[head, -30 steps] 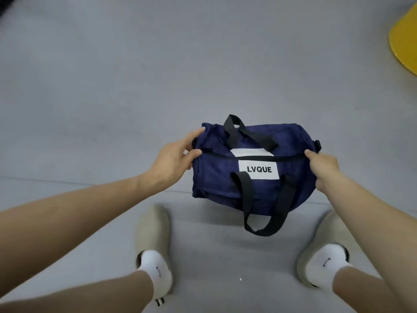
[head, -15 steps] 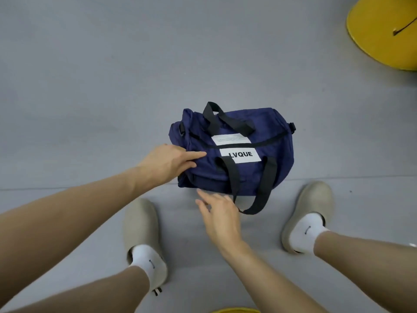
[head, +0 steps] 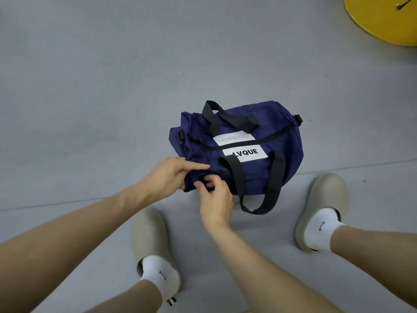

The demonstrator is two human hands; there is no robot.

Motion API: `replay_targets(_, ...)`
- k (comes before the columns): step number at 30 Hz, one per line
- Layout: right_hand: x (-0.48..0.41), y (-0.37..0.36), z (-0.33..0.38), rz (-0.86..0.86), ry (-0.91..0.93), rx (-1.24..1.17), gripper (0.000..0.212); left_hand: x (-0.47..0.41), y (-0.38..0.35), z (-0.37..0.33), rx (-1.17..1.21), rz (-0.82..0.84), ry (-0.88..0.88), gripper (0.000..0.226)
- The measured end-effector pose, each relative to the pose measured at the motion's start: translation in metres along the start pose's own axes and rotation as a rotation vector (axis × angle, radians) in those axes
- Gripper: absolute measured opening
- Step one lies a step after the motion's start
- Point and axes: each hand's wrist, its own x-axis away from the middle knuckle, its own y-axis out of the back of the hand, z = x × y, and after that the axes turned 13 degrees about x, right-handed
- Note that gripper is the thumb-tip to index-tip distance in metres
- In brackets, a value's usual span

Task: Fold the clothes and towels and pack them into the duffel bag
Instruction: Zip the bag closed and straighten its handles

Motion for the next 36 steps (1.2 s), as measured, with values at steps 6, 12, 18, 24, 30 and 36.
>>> replay_targets(6, 0.002, -0.006, 0.000, 0.050, -0.100, -0.157, 0.019, -0.002, -0.004, 0.008, -0.192, 0.034, -0.046, 0.039)
replay_targets(12, 0.012, 0.000, -0.011, 0.050, -0.055, -0.109, 0.006, 0.000, -0.002, 0.016, -0.302, 0.039, -0.060, 0.048)
replay_targets(18, 0.013, -0.003, -0.001, 0.121, -0.060, -0.145, 0.014, 0.001, -0.001, 0.016, -0.285, 0.050, -0.067, 0.050)
replay_targets(24, 0.010, 0.004, -0.004, 0.036, -0.032, 0.011, 0.018, 0.000, -0.001, 0.014, -0.287, 0.059, -0.052, 0.052)
replay_targets(30, 0.005, 0.018, -0.030, -0.087, -0.046, 0.104, 0.020, -0.001, 0.001, 0.017, -0.291, 0.067, -0.029, 0.051)
replay_targets(36, -0.009, 0.031, -0.051, -0.106, -0.113, 0.110, 0.022, -0.002, 0.000, 0.018, -0.297, 0.066, -0.020, 0.051)
